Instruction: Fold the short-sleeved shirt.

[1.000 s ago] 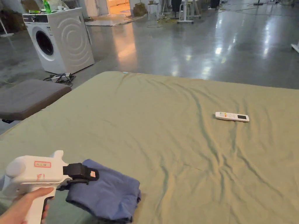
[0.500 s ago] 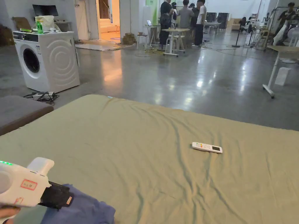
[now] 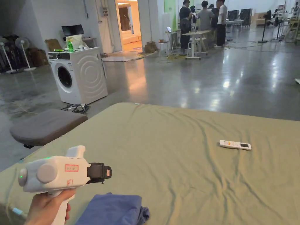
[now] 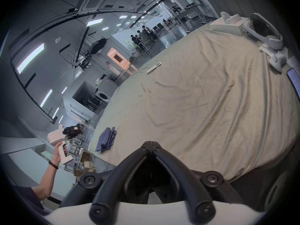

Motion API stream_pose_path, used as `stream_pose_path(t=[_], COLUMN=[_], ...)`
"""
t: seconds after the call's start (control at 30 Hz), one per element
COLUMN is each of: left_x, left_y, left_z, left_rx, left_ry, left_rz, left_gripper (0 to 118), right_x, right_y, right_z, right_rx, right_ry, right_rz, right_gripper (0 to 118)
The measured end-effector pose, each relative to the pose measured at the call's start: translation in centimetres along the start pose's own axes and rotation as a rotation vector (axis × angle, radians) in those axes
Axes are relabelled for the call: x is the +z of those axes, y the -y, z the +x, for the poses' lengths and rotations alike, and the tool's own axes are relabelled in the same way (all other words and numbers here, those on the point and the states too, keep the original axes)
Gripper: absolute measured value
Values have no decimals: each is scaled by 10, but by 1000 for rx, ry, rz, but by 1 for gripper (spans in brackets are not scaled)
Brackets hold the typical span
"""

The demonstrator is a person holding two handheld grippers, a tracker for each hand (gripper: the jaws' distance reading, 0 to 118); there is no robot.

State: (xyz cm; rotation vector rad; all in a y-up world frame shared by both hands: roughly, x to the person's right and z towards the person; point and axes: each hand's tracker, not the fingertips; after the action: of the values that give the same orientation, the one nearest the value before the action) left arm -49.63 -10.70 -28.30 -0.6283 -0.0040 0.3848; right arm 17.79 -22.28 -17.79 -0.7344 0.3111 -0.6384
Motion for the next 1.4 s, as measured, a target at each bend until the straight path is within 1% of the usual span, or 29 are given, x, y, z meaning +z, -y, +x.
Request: stream_pose_path(t=[0.03, 0.07, 0.13, 0.17, 0.2, 0.23, 0.27, 0.3, 0.33, 0.4, 0.47, 0.53, 0.6, 0.67, 0.73, 0.83, 1.0, 1.27, 1.4], left_x=[17, 35, 73, 93, 109, 128, 139, 146, 150, 157, 160, 160, 163, 165, 166, 167, 163, 155, 154], left_y=[1, 3, 9, 17, 27, 42, 53, 60, 72, 92, 115, 132, 148, 152, 154, 156, 157, 155, 155], left_z=[13, 28, 60, 79, 99, 132, 152, 168, 185, 220, 246, 267, 277, 279, 279, 281, 282, 287, 290], left_rx=[-34, -114, -263, -307, -340, -376, -428, -454, -450, -509, -549, -570, -532, -475, -464, -468, -449, -439, -465], left_ry=[11, 27, 85, 155, 165, 122, 98, 89, 66, 71, -2, -42, -38, 52, 115, 78, 118, 149, 149], left_rz=[50, 128, 273, 361, 451, 563, 628, 656, 716, 753, 783, 751, 742, 700, 661, 670, 637, 587, 569], left_gripper=[24, 19, 3, 3, 3, 3, 3, 2, 2, 2, 2, 2, 2, 2, 2, 2, 3, 3, 4], right_x=[0, 0, 4, 7, 12, 18, 25, 33, 43, 66, 90, 111, 125, 132, 134, 134, 135, 137, 138], right_y=[0, 0, -4, -8, -12, -17, -22, -27, -33, -39, -40, -38, -36, -32, -30, -26, -26, -28, -30], right_z=[1, 3, -1, -5, -13, -21, -31, -40, -54, -79, -101, -119, -136, -142, -142, -142, -137, -134, -134], right_rx=[-1, -1, -5, 6, 20, 48, 83, 125, 181, 301, 433, 545, 639, 699, 715, 700, 656, 645, 654], right_ry=[-6, -7, -13, -14, -5, -4, -7, -7, 1, 16, 64, 124, 189, 232, 248, 263, 254, 268, 282], right_rz=[4, 15, 60, 105, 144, 185, 225, 265, 315, 401, 501, 575, 628, 647, 650, 658, 662, 654, 632], right_gripper=[0, 0, 0, 0, 0, 0, 0, 0, 0, 0, 0, 0, 0, 0, 0, 0, 0, 0, 0])
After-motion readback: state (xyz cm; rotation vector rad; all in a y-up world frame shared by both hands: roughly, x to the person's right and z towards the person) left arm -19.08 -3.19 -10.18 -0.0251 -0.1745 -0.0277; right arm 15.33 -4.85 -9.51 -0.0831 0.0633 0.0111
